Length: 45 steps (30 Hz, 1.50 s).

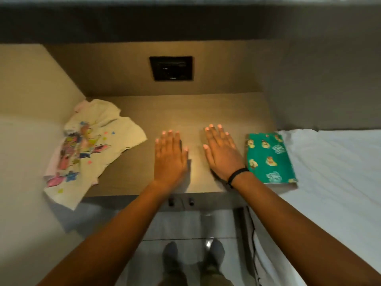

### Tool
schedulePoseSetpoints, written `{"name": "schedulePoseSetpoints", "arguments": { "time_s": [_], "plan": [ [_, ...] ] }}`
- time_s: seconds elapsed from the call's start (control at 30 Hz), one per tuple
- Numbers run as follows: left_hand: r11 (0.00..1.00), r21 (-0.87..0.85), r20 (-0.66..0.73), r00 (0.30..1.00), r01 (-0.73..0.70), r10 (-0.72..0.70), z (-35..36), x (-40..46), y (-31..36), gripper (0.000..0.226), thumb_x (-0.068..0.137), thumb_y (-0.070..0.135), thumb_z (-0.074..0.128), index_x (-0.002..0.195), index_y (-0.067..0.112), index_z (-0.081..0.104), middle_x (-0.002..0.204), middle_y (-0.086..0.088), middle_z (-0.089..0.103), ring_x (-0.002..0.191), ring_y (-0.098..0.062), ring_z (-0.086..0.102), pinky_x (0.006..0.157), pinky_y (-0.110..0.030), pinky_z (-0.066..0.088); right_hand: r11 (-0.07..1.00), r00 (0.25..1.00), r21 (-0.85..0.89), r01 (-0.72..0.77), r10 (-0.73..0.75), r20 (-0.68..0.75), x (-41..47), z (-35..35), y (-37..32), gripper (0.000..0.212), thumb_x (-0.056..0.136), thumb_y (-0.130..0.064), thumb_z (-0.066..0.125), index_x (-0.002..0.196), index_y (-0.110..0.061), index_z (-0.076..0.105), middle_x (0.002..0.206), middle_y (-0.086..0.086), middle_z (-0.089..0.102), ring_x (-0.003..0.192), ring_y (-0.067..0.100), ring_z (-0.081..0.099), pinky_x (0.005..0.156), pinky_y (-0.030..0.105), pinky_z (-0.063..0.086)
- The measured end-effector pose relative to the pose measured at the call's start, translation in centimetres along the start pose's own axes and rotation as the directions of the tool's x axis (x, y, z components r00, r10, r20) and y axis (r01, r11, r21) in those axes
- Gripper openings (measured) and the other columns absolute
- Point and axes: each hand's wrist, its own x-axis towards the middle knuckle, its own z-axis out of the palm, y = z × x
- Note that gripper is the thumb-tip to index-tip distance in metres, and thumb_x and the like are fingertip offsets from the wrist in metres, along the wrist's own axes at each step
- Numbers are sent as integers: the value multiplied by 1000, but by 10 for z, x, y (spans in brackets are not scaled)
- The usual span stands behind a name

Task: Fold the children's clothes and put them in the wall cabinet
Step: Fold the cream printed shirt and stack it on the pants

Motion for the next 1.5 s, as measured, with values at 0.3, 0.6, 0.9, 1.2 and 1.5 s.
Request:
{"name": "schedulePoseSetpoints", "arguments": {
  "time_s": [0.3, 0.6, 0.9, 1.2, 1.5],
  "plan": [
    [944, 182, 56, 955, 276, -290, -55, -35, -255, 71, 108, 51, 25, 169, 15, 18, 176, -16, 14, 162, -40, 9, 131, -58, 10, 970, 922, 51, 236, -241, 304, 120, 96, -195, 67, 109, -49, 26, 164, -14, 14, 173, 8, 10, 159, 27, 9, 127, 47, 14],
    [978, 80, 108, 974, 190, -198, -32, -62, -132, 74, 105, 62, 15, 169, 24, 17, 176, -14, 15, 162, -36, 10, 129, -56, 6, 993, 964, -66, 99, -79, 255, 40, 74, -95, 70, 105, -57, 15, 165, -21, 8, 173, 0, 8, 159, 20, 7, 128, 44, 10],
    [960, -41, -3, 961, 277, -278, -45, -36, -170, 81, 103, 68, 12, 169, 21, 13, 177, -8, 14, 164, -31, 7, 133, -51, 7, 999, 986, 39, 4, -11, 165, 61, 57, -100, 66, 106, -47, 16, 164, -15, 18, 172, 8, 12, 159, 28, 8, 128, 46, 5],
    [971, 43, 39, 971, 233, -235, -45, -46, -217, 100, 94, 86, 7, 169, 20, 12, 177, -4, 14, 164, -28, 9, 132, -47, 7, 993, 986, -109, 49, -31, 161, 78, 71, -51, 63, 106, -53, 12, 165, -31, 6, 173, 4, 5, 159, 27, 5, 129, 46, 6],
    [959, 131, 69, 963, 250, -261, -62, -57, -259, 109, 88, 93, 1, 169, 21, 2, 178, -4, 6, 164, -27, 5, 132, -51, 11, 947, 943, -145, -286, 305, 131, 69, 61, -17, 67, 106, -54, 13, 165, -23, 0, 172, 14, -2, 159, 33, 2, 128, 50, 7]
  ]
}}
